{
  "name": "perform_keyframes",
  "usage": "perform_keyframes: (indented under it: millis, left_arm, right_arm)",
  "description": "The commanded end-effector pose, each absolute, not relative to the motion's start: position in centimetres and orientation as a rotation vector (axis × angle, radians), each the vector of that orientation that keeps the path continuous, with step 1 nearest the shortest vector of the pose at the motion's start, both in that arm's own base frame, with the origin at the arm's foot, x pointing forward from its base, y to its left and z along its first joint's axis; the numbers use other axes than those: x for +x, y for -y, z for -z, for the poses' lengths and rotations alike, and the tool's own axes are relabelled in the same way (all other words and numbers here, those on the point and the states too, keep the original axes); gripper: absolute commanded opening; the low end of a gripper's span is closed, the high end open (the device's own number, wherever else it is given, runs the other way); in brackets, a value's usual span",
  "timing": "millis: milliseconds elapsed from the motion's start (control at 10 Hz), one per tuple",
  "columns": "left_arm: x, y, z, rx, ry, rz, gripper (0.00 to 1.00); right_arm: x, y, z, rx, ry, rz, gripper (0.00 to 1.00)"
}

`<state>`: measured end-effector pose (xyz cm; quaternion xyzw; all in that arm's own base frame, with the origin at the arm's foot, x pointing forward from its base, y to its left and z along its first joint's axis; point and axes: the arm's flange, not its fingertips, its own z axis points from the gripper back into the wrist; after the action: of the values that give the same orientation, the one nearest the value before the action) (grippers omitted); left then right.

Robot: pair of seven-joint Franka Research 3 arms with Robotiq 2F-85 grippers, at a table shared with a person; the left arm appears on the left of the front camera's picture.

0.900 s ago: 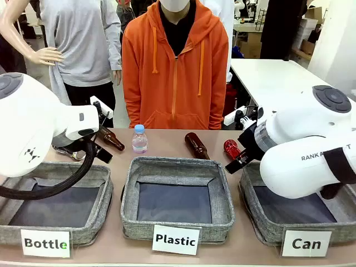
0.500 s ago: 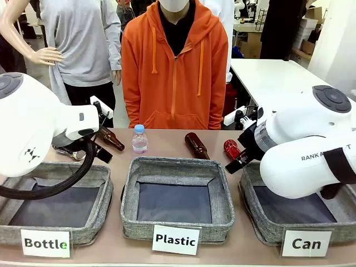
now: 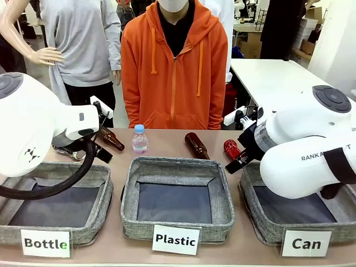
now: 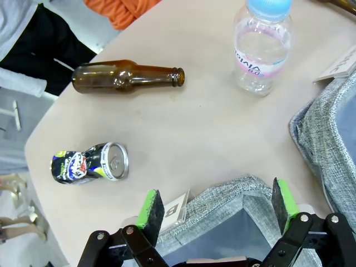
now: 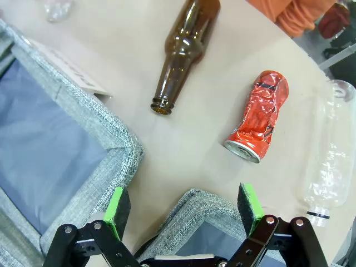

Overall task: Sort the can waste into the basket.
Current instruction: Pick up the can waste from the table and place it in the right Fabric basket.

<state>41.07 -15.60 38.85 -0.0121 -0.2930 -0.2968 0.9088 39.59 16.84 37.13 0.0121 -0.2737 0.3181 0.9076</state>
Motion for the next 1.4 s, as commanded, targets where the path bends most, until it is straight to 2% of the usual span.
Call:
perform_keyframes:
  millis: [0, 500, 600, 700, 800, 1000, 1100, 1200, 1300]
  left_arm:
    - [41.1, 15.6, -39.1, -0.025, 0.61, 0.612, 1.0]
    - [41.1, 15.6, -39.1, -0.025, 0.61, 0.612, 1.0]
    - [41.1, 15.6, -38.8, -0.025, 0.605, 0.612, 1.0]
    - [39.6, 15.3, -41.8, -0.115, 0.547, 0.6, 1.0]
    - [37.6, 14.5, -45.9, -0.307, 0.529, 0.579, 1.0]
    - [32.8, 11.0, -52.5, -0.54, 0.565, 0.571, 1.0]
    - [30.7, 7.9, -53.7, -0.708, 0.586, 0.613, 1.0]
    - [28.3, 4.3, -54.0, -0.779, 0.644, 0.594, 1.0]
    - [27.0, -0.6, -54.0, -0.804, 0.716, 0.502, 1.0]
  right_arm:
    - [39.6, -16.8, -37.1, 0.026, 0.565, -0.656, 1.0]
    - [39.6, -16.8, -37.1, 0.025, 0.565, -0.657, 1.0]
    - [38.9, -17.2, -38.9, 0.059, 0.539, -0.652, 1.0]
    - [37.8, -17.5, -41.5, 0.111, 0.494, -0.603, 1.0]
    - [36.1, -17.2, -44.5, 0.182, 0.442, -0.581, 1.0]
    - [32.0, -13.3, -50.7, 0.429, 0.441, -0.504, 1.0]
    - [29.9, -9.6, -52.3, 0.547, 0.462, -0.48, 1.0]
    - [27.9, -5.5, -53.0, 0.678, 0.5, -0.452, 1.0]
    - [26.4, -0.5, -53.1, 0.778, 0.577, -0.325, 1.0]
